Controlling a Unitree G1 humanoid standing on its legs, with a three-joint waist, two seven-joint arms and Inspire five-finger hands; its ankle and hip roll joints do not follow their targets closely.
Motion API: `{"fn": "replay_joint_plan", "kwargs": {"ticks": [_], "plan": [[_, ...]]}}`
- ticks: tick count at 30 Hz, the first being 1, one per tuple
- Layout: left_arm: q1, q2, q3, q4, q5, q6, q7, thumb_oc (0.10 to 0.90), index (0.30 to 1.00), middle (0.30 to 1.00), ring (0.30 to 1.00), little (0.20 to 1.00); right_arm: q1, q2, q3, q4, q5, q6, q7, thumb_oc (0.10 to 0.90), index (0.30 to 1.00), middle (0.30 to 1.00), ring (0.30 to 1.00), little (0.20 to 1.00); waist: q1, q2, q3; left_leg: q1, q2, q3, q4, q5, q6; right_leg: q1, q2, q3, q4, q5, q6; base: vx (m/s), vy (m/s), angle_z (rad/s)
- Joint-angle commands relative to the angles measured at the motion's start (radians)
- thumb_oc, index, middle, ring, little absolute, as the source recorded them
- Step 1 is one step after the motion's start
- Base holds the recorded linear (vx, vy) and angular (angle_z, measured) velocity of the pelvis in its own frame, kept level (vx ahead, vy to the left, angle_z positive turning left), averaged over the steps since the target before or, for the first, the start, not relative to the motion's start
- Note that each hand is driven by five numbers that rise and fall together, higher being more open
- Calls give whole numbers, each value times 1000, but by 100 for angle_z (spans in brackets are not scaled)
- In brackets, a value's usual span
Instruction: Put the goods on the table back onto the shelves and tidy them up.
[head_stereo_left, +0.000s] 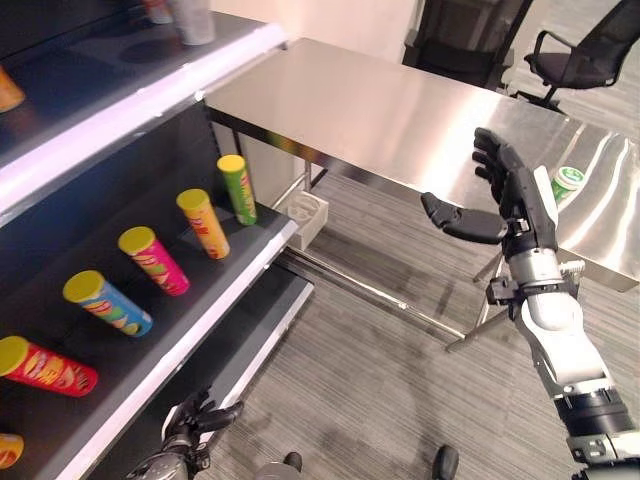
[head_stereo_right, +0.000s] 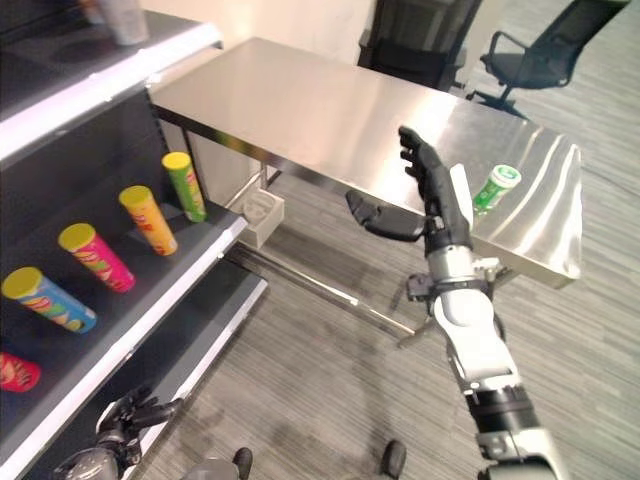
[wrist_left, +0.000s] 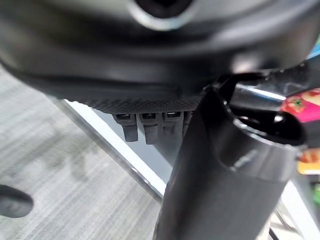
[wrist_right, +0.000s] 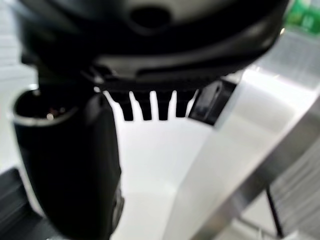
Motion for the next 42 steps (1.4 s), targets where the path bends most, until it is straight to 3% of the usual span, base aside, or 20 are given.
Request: {"fn": "replay_joint_plan", "kwargs": {"ticks": [1,3,5,8,10,12,13,15,17,18,21,23,26,27,29,30,31,37,40,42], "plan": [[32,12,-70,-79,-25,-58,-27,800,900,900,900,900,-83,-64,-150,-106,-12,-98,-61,800,900,900,900,900,22,-78,-67,-58,86,49,-28,20,-46,-20,42,24,57,-74,-41,190,-477,31],[47,-6,-83,-89,-37,-52,-43,800,900,900,900,900,-69,-97,-176,-104,24,-114,-60,800,900,900,900,900,6,-51,-76,-82,157,32,26,26,-81,21,129,-7,47,-148,-79,164,-491,-17],[51,-12,-91,-90,-37,-47,-48,800,900,900,900,900,-61,-104,-180,-100,34,-116,-58,800,900,900,900,900,2,-43,-70,-102,169,28,79,42,-87,37,149,-20,41,-167,-95,61,-279,4],[70,-21,-102,-109,-30,-23,-61,800,900,900,900,900,-14,-125,-197,-108,57,-108,-48,800,900,900,900,900,-13,-49,-27,-189,216,114,312,147,-45,123,200,-72,22,-217,-155,46,-317,-7],[77,-19,-103,-113,-23,-19,-65,800,900,900,900,900,-11,-127,-197,-102,57,-100,-48,800,900,900,900,900,-16,-49,-20,-200,231,160,344,142,-34,131,209,-73,23,-228,-165,29,-156,6],[84,-25,-97,-103,-1,-16,-65,800,900,900,900,900,-11,-114,-187,-122,64,-89,-36,800,900,900,900,900,12,-59,-4,-269,95,182,353,16,1,141,207,-47,19,-237,-163,130,-152,-16],[68,-24,-103,-99,6,-18,-64,800,900,900,900,900,-10,-103,-186,-120,67,-92,-38,800,900,900,900,900,18,-54,-13,-284,35,236,240,34,18,138,216,-62,19,-239,-159,153,-35,-51],[53,-21,-110,-101,17,-22,-60,800,900,900,900,900,-22,-94,-174,-106,68,-95,-54,800,900,900,900,900,32,-39,-22,-328,-10,318,154,94,24,148,238,-75,17,-255,-158,120,21,-22],[59,-27,-107,-97,17,-25,-53,800,900,900,900,900,-55,-77,-138,-91,52,-90,-55,800,900,900,900,900,56,-23,-35,-273,-53,290,60,96,32,145,244,-65,42,-278,-147,97,74,20],[58,-28,-106,-97,17,-25,-53,800,900,900,900,900,-56,-77,-137,-91,52,-90,-55,800,900,900,900,900,56,-23,-35,-273,-53,290,55,101,33,142,244,-65,42,-276,-147,149,94,-25],[26,-26,-103,-84,3,-27,-42,800,900,900,900,900,-35,-36,-127,-102,-1,-61,-35,800,900,900,900,900,25,-14,-55,-175,-76,257,-19,90,69,71,194,-76,302,-304,-113,187,113,-36],[3,-21,-113,-76,11,-25,-38,800,900,900,900,900,-28,-21,-135,-112,-15,-53,-32,800,900,900,900,900,-5,-11,-38,-142,-82,241,-24,81,89,1,166,-36,484,-271,-78,143,85,18],[-1,-16,-111,-92,7,-29,-31,800,900,900,900,900,-12,-9,-148,-119,-20,-56,-31,800,900,900,900,900,-9,-10,-33,-113,-84,227,-40,70,96,-41,127,-6,552,-248,-69,104,-14,43],[-5,-12,-107,-103,-2,-34,-28,800,900,900,900,900,-4,-16,-160,-115,-12,-61,-34,800,900,900,900,900,-6,-5,-36,-102,-77,207,-56,62,88,-63,84,-8,483,-241,-82,121,-110,25],[-16,-5,-110,-101,-8,-42,-26,800,900,900,900,900,-5,-38,-174,-107,11,-65,-38,800,900,900,900,900,-18,-10,-39,-94,-80,184,-65,47,74,-55,68,17,301,-216,-83,169,-169,34],[-14,4,-118,-103,5,-43,-35,800,900,900,900,900,4,-50,-187,-100,14,-68,-39,800,900,900,900,900,-26,-31,-52,-85,-97,171,-59,29,67,-11,73,58,144,-199,-69,211,-159,59],[-15,2,-106,-66,25,-40,-40,800,900,900,900,900,23,-36,-200,-129,36,-77,-20,800,900,900,900,900,-29,-42,-66,-79,-98,176,-63,28,67,16,73,61,106,-168,-53,240,-131,89],[25,-27,-92,-42,6,-41,-62,800,900,900,900,900,19,-48,-205,-163,146,-124,30,800,900,900,900,900,-28,-43,-103,-74,-77,177,-77,42,52,59,90,38,28,-131,-62,57,-82,25],[38,-50,-91,10,10,-31,-87,800,900,900,900,900,40,-39,-160,-227,392,-156,189,800,900,900,900,900,-20,-48,-115,-58,-51,170,-98,44,33,91,110,22,15,-164,-74,60,-84,0],[41,-52,-87,12,8,-31,-91,800,900,900,900,900,53,-36,-157,-247,439,-154,224,800,900,900,900,900,-20,-48,-116,-57,-48,169,-99,44,30,94,112,21,15,-168,-76,14,-41,1]]}}
